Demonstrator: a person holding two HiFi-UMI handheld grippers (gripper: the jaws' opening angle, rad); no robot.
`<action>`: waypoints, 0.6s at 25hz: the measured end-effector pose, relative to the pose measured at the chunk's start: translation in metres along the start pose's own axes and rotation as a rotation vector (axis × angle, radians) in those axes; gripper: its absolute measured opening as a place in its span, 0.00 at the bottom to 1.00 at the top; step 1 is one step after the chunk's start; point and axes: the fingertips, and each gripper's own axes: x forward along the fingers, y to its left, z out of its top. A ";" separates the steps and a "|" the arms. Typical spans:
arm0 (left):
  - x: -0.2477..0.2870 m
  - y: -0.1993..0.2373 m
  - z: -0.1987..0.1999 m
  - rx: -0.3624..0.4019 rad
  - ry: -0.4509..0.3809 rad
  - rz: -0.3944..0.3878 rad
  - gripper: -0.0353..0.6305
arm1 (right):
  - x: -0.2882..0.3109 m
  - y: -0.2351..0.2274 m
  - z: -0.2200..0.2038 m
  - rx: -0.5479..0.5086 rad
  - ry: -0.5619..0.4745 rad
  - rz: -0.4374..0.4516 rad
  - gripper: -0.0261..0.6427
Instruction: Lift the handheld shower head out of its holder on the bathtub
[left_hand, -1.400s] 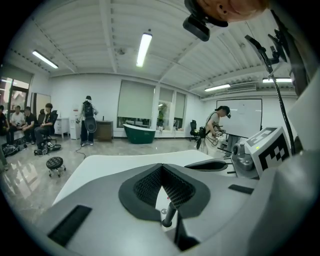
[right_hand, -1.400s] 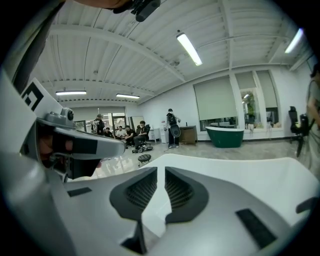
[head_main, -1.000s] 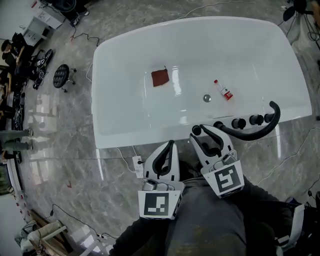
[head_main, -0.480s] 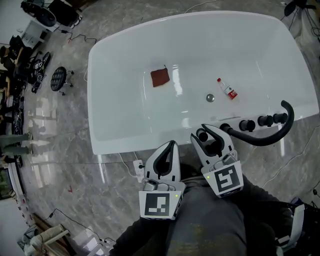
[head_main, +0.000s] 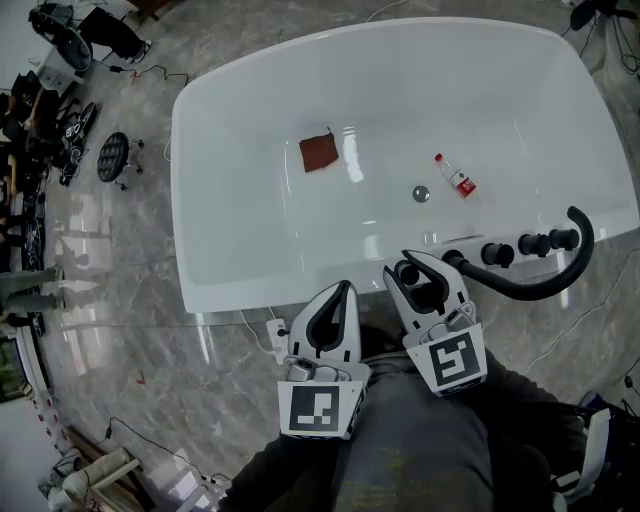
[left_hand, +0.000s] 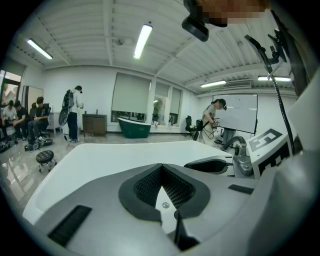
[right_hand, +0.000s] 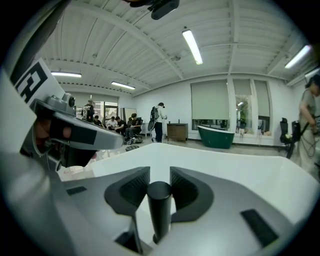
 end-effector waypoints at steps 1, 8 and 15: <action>0.001 0.000 0.001 0.000 0.000 -0.001 0.06 | 0.000 0.000 -0.001 -0.011 0.003 -0.001 0.23; 0.004 0.005 0.001 -0.004 0.007 0.005 0.06 | 0.003 0.000 0.002 -0.007 0.000 -0.013 0.23; 0.005 0.010 -0.003 -0.007 0.015 0.007 0.06 | 0.009 0.000 -0.012 -0.004 0.030 -0.024 0.23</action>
